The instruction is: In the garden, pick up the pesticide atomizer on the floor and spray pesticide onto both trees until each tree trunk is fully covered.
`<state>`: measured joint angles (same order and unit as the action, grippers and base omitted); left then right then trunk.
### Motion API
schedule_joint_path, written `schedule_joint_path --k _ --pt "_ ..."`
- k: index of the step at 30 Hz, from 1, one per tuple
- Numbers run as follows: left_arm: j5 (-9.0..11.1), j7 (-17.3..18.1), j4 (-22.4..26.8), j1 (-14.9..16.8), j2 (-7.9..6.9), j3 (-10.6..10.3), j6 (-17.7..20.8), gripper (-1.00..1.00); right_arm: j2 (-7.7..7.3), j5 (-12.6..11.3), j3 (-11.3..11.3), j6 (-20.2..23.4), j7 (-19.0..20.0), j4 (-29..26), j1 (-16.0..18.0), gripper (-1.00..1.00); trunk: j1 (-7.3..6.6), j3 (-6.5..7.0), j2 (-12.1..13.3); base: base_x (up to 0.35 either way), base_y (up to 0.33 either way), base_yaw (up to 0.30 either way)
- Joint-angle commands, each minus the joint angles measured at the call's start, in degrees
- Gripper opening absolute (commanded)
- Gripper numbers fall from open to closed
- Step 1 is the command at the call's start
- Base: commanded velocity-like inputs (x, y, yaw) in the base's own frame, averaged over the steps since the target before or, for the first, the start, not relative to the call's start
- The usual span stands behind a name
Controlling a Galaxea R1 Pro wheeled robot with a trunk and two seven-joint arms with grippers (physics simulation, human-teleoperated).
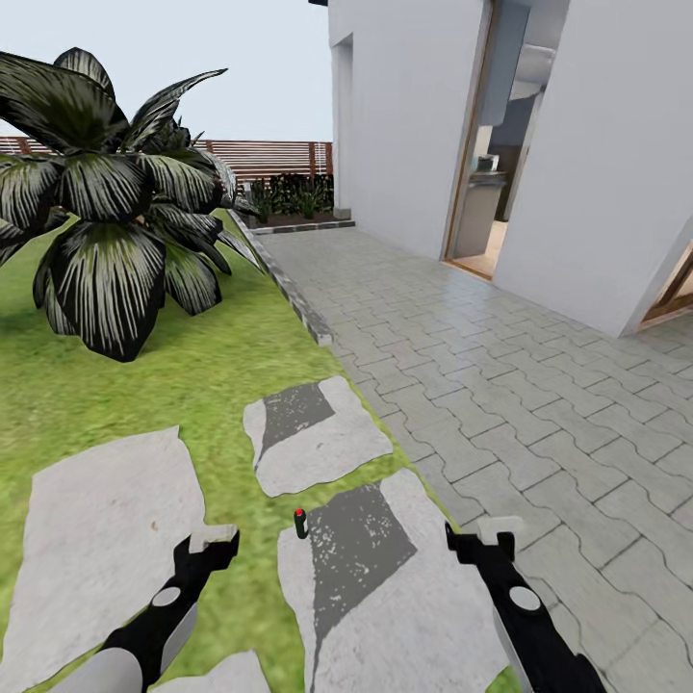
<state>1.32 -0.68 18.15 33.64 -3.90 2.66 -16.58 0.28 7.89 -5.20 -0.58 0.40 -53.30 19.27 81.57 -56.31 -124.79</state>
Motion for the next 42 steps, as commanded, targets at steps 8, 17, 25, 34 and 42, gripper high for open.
schedule_joint_path --k 8,17,25,34,42 --pt "0.05 0.12 0.07 -0.23 -0.04 0.03 -0.1 1.0 -0.26 0.1 -0.05 0.08 0.31 2.14 0.29 1.0 0.0 0.0 0.0 0.009 -0.005 0.0" --pt "0.28 0.15 0.05 -0.24 -0.06 0.39 -0.11 1.0 -0.53 0.11 -0.15 0.05 0.04 3.07 0.25 1.0 0.0 0.0 0.0 0.194 -0.152 0.043" --pt "0.34 0.05 0.04 -0.24 -0.05 0.27 -0.2 1.0 -0.54 0.11 -0.16 -0.03 -0.05 3.11 0.28 1.0 0.0 0.0 0.0 0.238 -0.226 0.24" --pt "0.35 -0.06 -0.08 -0.24 0.07 0.25 -0.19 1.0 -0.51 0.17 -0.08 0.03 0.01 3.02 0.28 1.0 0.0 0.0 0.0 0.268 -0.193 0.15" --pt "1.36 1.9 -0.25 -1.94 0.25 0.09 -2.15 1.0 -0.35 1.71 -0.21 0.04 0.04 2.92 0.25 1.0 0.0 0.0 0.0 0.079 -0.023 0.003"
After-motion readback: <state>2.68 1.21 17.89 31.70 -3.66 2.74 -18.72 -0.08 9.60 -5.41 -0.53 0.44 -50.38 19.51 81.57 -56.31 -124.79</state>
